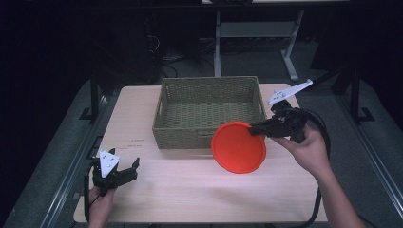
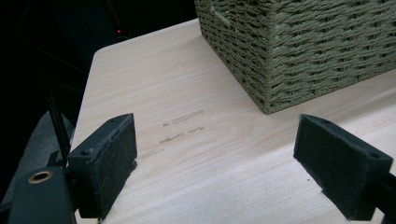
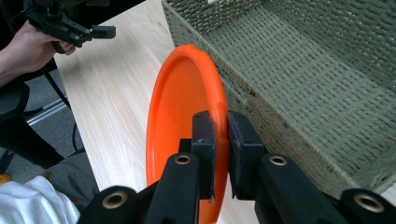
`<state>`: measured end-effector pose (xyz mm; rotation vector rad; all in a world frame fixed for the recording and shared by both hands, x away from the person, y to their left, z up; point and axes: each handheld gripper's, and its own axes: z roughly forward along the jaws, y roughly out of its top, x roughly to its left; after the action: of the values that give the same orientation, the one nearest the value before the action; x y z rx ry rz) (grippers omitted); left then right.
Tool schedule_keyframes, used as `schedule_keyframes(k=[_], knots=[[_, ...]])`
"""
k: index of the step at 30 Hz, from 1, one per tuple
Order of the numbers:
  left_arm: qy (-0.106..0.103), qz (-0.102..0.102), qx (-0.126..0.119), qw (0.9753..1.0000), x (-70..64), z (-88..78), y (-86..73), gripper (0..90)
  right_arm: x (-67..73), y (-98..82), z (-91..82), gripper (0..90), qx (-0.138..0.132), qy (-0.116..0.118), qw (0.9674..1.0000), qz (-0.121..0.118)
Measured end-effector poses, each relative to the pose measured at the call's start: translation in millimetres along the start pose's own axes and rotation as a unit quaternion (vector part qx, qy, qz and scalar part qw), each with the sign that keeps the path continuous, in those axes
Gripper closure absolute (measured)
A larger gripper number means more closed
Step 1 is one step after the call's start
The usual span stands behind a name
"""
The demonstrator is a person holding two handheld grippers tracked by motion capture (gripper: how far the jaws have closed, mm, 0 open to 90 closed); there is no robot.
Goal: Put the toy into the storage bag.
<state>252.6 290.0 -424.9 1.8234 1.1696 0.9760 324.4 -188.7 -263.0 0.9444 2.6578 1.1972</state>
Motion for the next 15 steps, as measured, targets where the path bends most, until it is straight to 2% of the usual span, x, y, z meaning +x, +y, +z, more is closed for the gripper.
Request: schedule_keyframes(k=[6,12,15], knots=[[-0.003,0.000,-0.002,1.0000,-0.1,0.3,-0.3,12.8,-0.1,9.8,-3.9,81.9,-0.001,-0.002,1.0000,0.001],[-0.004,0.007,0.002,1.0000,-1.3,0.3,-0.1,12.8,-6.9,20.0,-2.4,81.8,0.003,-0.001,1.0000,0.003],[-0.003,0.002,0.000,1.0000,-0.2,0.5,-0.7,12.8,-8.1,27.4,-3.3,81.8,0.005,-0.008,1.0000,0.003]])
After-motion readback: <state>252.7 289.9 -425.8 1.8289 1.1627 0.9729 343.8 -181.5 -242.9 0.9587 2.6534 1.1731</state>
